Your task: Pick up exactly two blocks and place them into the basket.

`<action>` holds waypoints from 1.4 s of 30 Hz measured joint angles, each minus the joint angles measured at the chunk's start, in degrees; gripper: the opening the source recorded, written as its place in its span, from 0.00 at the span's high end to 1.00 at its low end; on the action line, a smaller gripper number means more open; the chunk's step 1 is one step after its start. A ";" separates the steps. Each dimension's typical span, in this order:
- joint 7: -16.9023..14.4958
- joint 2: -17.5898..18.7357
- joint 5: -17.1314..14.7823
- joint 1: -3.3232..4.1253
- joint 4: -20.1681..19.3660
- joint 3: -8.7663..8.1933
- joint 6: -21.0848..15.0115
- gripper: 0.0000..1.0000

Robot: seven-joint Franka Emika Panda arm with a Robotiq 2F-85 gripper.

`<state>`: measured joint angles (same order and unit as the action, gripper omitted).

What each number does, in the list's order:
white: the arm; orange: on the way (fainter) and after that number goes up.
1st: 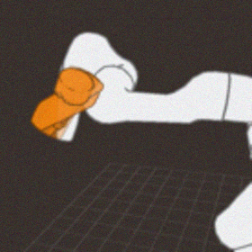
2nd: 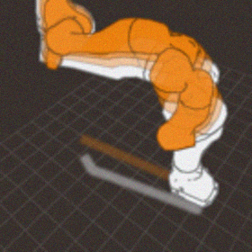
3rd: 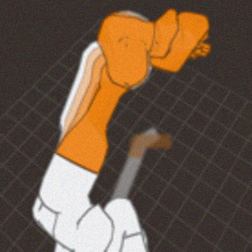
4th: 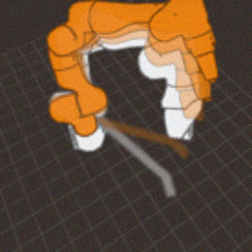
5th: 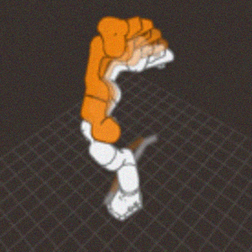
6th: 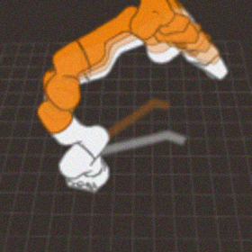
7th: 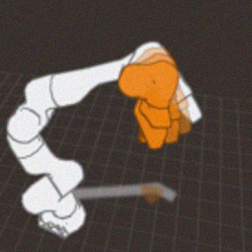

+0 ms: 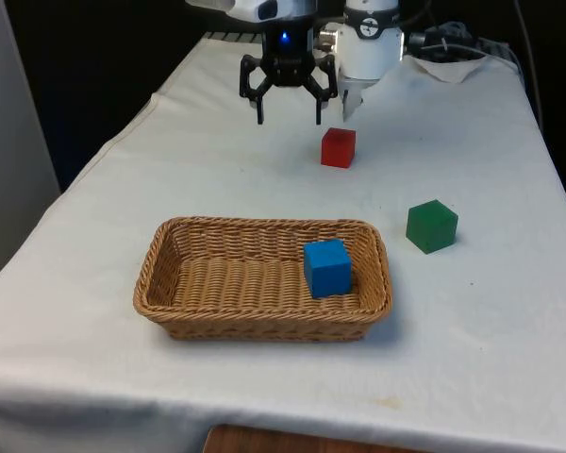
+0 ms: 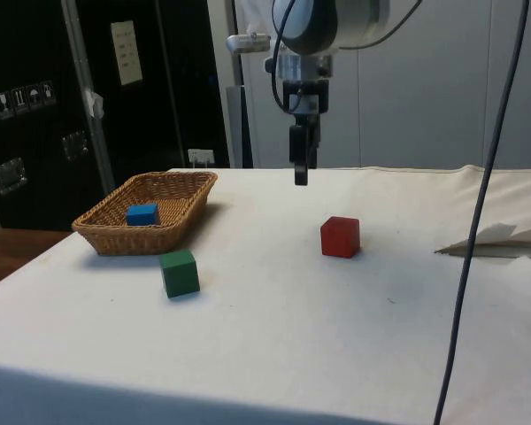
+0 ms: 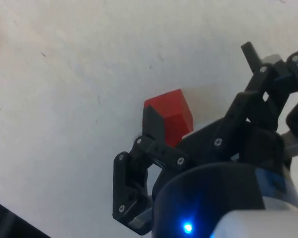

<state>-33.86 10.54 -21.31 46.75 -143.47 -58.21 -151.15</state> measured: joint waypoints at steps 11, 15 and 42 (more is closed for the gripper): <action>4.41 1.72 -1.03 -0.52 0.00 0.80 0.00 0.00; 5.79 2.35 -1.66 -0.63 0.00 1.03 0.00 0.00; 12.55 3.44 -3.09 -1.20 -1.15 2.41 -0.11 0.00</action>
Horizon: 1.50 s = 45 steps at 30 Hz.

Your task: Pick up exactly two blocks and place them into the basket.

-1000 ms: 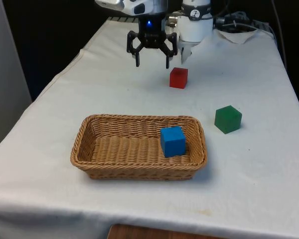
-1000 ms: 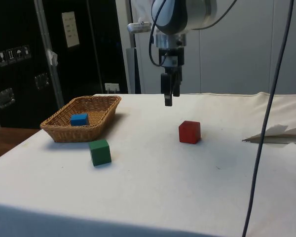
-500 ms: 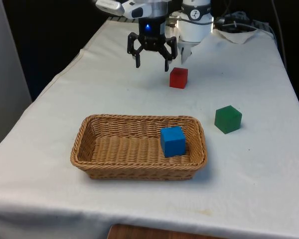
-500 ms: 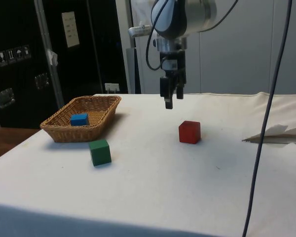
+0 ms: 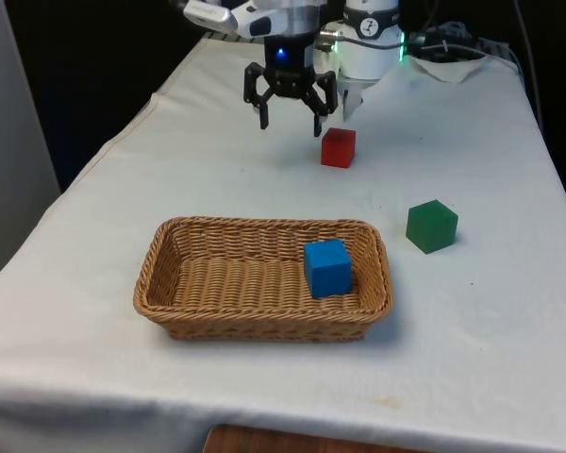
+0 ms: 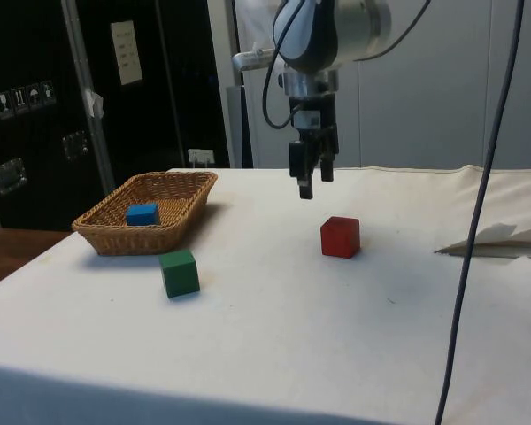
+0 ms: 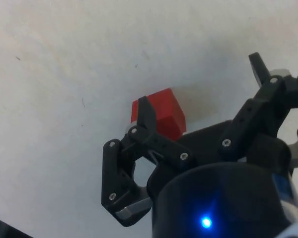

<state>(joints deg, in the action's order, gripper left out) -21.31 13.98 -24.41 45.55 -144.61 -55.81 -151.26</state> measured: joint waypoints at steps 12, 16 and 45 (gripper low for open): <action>0.11 -4.87 -1.26 -0.11 -4.01 0.23 -0.74 0.00; 0.11 -6.93 -1.60 -0.23 -5.67 0.29 -0.63 0.00; 6.47 -8.54 -4.87 -0.17 -10.08 12.03 -4.58 0.00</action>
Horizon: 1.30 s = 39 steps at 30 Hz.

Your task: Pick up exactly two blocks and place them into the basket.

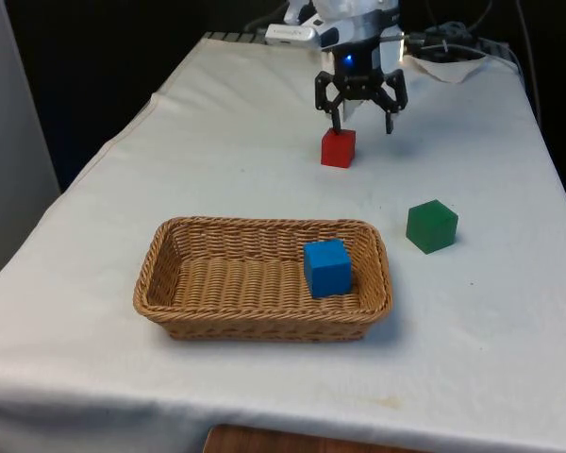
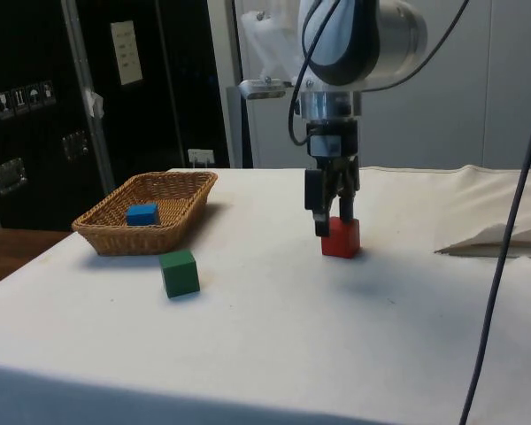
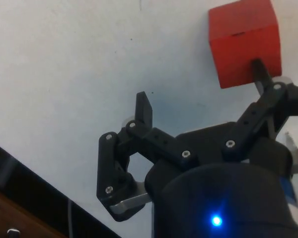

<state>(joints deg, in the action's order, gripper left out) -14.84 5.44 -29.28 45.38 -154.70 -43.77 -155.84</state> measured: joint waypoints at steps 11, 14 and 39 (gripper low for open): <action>0.52 0.23 0.17 -0.06 0.29 0.69 -1.60 0.00; 0.52 0.11 0.46 -0.17 0.29 0.29 -1.66 0.00; 4.98 2.18 2.81 -0.11 -0.74 3.50 -6.25 0.00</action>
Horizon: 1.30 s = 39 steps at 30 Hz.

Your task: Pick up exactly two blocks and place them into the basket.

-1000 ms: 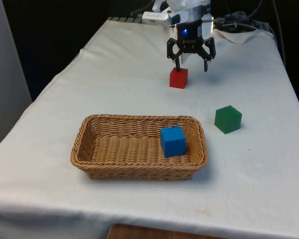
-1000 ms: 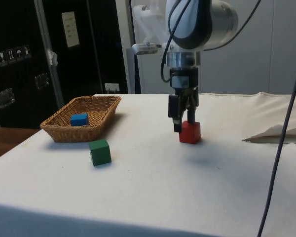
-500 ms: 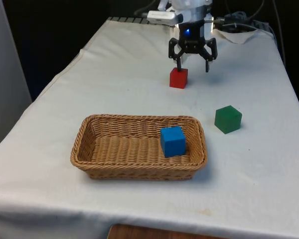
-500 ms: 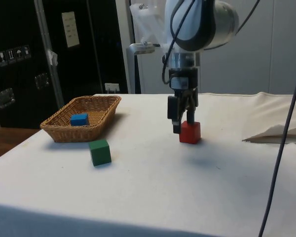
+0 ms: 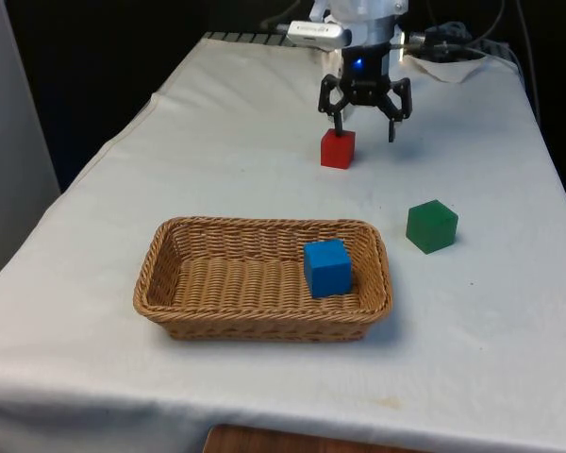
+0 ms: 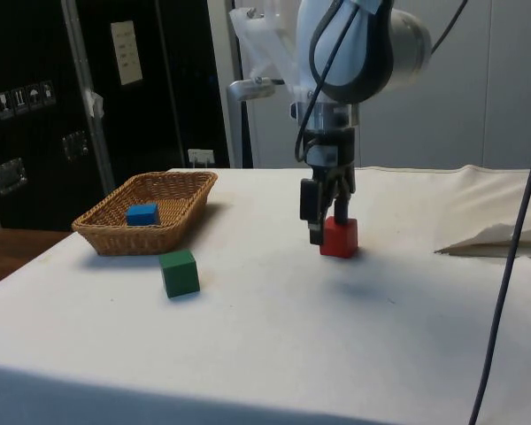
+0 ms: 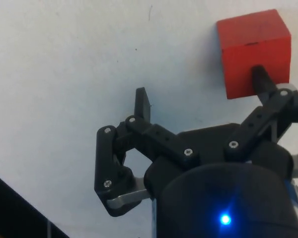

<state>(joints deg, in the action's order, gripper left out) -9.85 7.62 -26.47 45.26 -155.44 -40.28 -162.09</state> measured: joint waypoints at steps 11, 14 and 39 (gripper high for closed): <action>2.23 -3.44 0.00 0.11 -1.83 1.43 -0.40 0.00; 2.69 -4.13 0.00 0.11 -2.18 1.55 -0.40 0.00; 2.01 -6.93 0.63 -1.66 -2.18 -2.29 -0.40 0.00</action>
<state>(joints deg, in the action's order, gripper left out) -7.85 0.69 -25.84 43.60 -157.62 -42.57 -162.49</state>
